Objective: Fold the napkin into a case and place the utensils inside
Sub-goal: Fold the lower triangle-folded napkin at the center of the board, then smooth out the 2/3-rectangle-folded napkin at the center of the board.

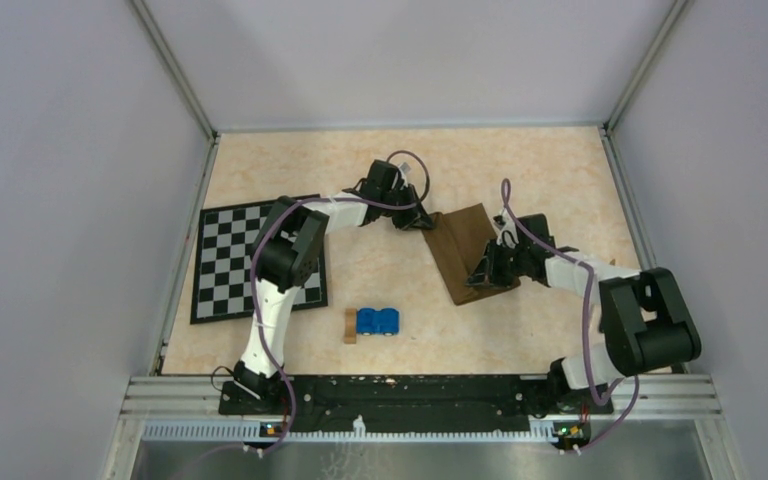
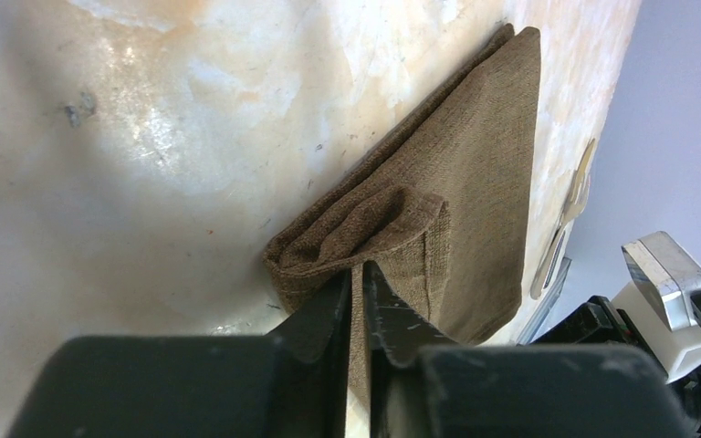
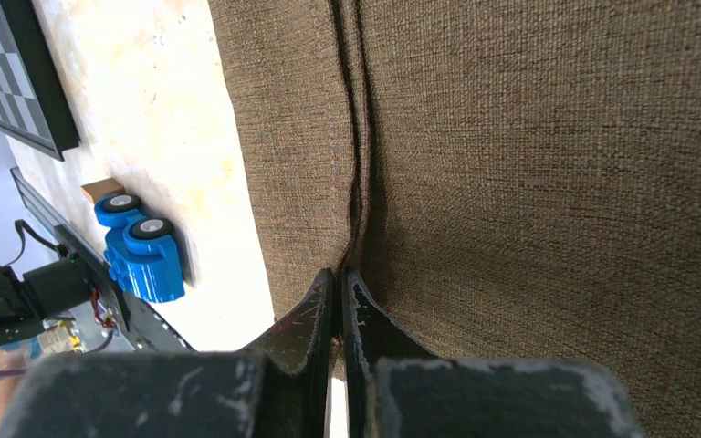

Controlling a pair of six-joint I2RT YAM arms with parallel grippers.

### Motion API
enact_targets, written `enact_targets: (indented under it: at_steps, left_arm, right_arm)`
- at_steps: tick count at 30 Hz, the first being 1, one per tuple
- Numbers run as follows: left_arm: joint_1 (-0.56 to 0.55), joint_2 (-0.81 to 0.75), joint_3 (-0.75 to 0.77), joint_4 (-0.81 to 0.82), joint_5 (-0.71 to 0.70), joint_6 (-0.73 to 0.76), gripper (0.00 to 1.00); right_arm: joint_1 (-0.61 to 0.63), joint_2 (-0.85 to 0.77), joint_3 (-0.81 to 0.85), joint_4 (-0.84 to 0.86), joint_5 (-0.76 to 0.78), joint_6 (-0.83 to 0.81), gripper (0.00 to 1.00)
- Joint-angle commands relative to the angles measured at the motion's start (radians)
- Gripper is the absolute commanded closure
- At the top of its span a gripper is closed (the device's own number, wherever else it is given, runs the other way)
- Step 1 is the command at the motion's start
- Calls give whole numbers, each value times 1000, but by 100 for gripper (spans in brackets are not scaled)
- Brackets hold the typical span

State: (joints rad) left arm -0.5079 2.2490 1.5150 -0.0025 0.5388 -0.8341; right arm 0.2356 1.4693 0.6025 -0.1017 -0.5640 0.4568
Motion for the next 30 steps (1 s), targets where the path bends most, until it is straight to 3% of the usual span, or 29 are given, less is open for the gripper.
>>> enact_targets:
  at_steps: [1,5,9,13,17,21,26,30]
  left_arm:
    - [-10,-82,26,-6,32,48,77]
    - [-20,-99,45,-13,52,54,75]
    - [-39,-90,87,-56,49,74,63]
    - [-71,-59,267,-399,-178,90,44]
    - [-89,-29,384,-576,-300,-8,31]
    - [-103,5,452,-663,-354,-122,31]
    - [-115,94,624,-889,-458,-291,41]
    - [-119,119,646,-898,-454,-349,45]
  right_arm:
    - [2,-118,42,-65,49,-7,100]
    - [2,-189,45,-111,119,-1,100]
    - [2,-213,27,-104,165,5,100]
    - [2,-191,28,-91,150,2,100]
    - [2,-181,25,-78,144,3,100]
    - [3,-182,20,-71,145,-1,100]
    - [2,-181,17,-62,140,-1,100]
    - [2,-183,15,-58,137,-2,100]
